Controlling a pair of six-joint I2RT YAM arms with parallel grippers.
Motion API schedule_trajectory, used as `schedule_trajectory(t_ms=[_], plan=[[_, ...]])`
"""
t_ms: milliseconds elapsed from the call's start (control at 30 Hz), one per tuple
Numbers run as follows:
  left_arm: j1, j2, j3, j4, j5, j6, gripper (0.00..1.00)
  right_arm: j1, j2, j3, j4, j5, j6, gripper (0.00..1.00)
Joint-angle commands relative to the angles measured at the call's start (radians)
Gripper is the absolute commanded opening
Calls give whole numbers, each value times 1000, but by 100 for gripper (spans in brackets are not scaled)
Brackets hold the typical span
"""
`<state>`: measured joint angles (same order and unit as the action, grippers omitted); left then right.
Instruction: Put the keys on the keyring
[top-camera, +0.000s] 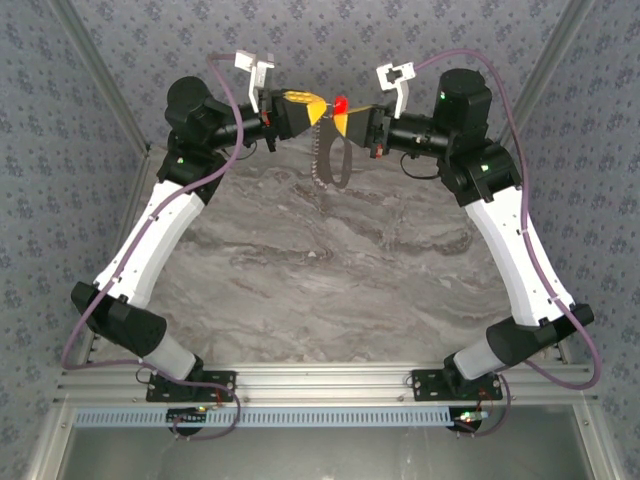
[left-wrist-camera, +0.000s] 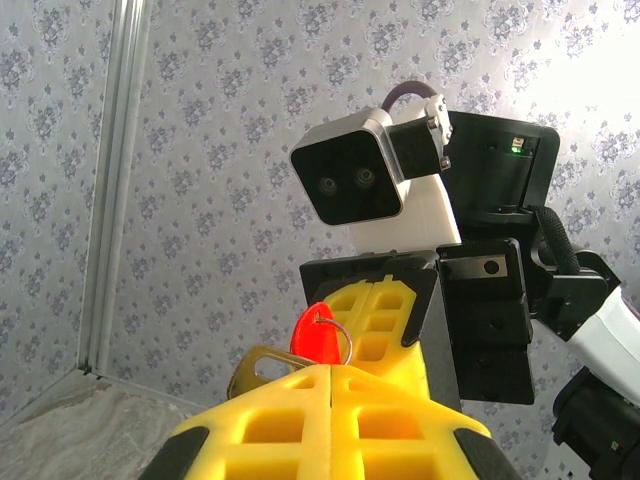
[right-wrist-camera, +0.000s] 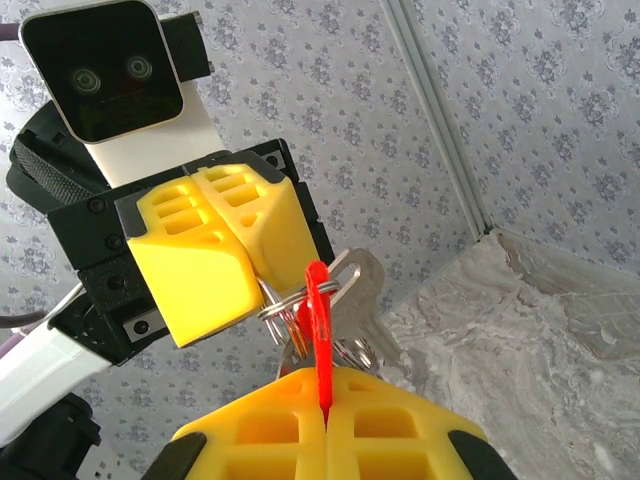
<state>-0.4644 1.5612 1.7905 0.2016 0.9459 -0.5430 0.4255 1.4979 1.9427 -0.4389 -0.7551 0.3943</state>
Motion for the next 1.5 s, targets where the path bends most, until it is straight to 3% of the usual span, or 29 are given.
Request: schedule_trajectory(t_ms=[0,333,1000,1467], plan=[[4,-35,0,25,9,13,0,1,-25,-29,9,8,-12,0],[4,-32,5,21,7,17,0,1,-67,-121,37,19,6,0],[4,-24,3,32,7,9,0,-4,33,73,-10,-14,-18,0],[6,-28,-11,-27,-28,37,0,-22,6,-29,24,23,0,0]])
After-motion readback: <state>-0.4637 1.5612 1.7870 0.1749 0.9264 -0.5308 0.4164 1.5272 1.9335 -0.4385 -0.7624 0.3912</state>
